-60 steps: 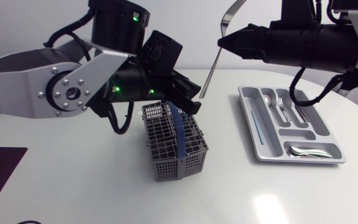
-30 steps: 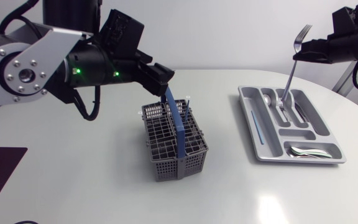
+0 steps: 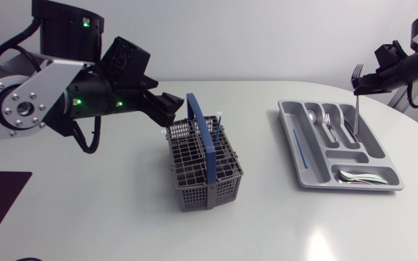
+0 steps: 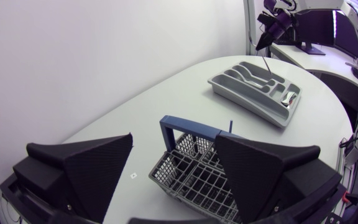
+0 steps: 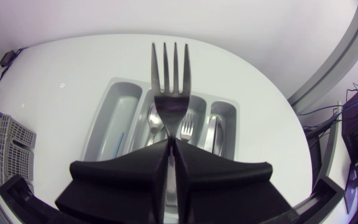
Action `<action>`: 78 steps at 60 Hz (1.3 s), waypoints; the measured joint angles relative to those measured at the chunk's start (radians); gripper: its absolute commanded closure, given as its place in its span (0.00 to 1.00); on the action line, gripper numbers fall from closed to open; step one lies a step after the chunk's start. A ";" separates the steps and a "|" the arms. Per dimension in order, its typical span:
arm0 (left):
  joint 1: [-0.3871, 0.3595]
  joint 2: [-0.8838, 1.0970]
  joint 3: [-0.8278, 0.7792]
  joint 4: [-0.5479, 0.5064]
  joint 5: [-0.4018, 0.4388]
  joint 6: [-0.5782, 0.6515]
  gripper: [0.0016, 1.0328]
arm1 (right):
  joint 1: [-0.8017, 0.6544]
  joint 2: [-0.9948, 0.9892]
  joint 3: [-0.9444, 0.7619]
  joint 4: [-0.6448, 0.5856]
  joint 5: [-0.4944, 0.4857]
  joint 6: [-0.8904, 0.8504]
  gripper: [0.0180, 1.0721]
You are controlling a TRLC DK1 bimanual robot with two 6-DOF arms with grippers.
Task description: Unload the cutlery basket into the drawer organizer.
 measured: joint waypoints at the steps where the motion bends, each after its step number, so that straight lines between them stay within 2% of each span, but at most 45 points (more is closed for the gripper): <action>1: 0.002 -0.003 -0.003 0.001 0.000 0.000 0.11 | -0.001 0.008 0.006 -0.002 0.003 0.000 0.94; 30: 0.021 -0.030 -0.064 0.014 0.000 0.008 0.10 | 0.000 0.225 0.127 -0.024 0.051 -0.003 0.94; 68: 0.033 -0.034 -0.124 0.016 0.000 0.023 0.08 | 0.022 0.346 0.164 -0.016 0.114 0.014 0.94; 75: 0.039 -0.043 -0.132 0.016 0.000 0.026 0.08 | 0.023 0.370 0.194 -0.016 0.129 0.032 0.85; 78: 0.039 -0.047 -0.133 0.016 0.000 0.026 0.08 | 0.023 0.379 0.210 -0.016 0.132 0.037 0.77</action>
